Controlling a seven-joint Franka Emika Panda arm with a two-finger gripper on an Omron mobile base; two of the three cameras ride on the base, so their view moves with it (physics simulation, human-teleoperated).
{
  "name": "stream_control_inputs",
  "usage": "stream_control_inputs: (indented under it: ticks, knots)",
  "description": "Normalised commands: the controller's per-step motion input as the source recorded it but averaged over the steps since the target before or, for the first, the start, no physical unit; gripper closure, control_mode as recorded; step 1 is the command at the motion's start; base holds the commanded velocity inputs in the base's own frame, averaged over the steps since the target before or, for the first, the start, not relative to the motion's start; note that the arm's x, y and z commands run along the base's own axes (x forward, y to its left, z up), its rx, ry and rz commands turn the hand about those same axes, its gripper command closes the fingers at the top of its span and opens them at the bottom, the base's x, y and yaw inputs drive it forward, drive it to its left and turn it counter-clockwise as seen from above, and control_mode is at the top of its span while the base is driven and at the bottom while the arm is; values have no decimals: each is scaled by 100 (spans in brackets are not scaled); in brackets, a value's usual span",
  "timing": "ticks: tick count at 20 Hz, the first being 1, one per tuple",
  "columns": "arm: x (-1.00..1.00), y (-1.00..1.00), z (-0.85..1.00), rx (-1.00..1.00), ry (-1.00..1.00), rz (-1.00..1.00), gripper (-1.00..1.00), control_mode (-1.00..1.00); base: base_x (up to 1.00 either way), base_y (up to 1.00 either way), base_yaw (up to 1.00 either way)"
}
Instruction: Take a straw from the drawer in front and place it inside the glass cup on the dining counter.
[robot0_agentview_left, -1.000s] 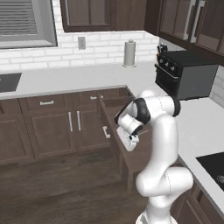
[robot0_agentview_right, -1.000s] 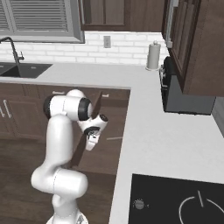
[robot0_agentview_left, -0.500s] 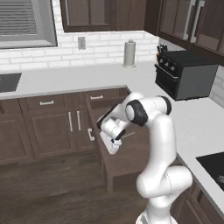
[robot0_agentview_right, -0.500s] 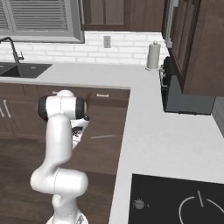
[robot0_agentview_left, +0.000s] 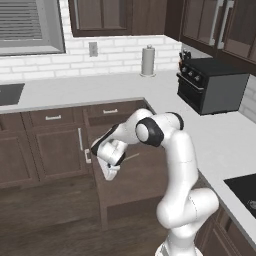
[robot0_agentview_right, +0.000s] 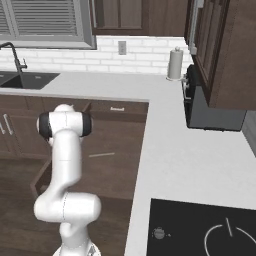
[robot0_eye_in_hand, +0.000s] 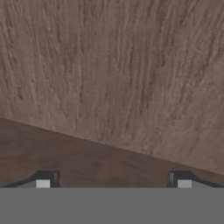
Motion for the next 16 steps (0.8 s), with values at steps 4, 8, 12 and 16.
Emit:
stream_control_inputs:
  ticks: [4,8,12,16]
  knots:
    - [0,-10,35,0,-5,0,-100,-100,0,0,0]
    - [8,-56,63,4,-4,0,-100,-100,0,0,0]
    - [19,-71,60,6,0,0,-100,-100,0,0,0]
    - [25,-78,45,2,0,0,-100,-100,0,0,0]
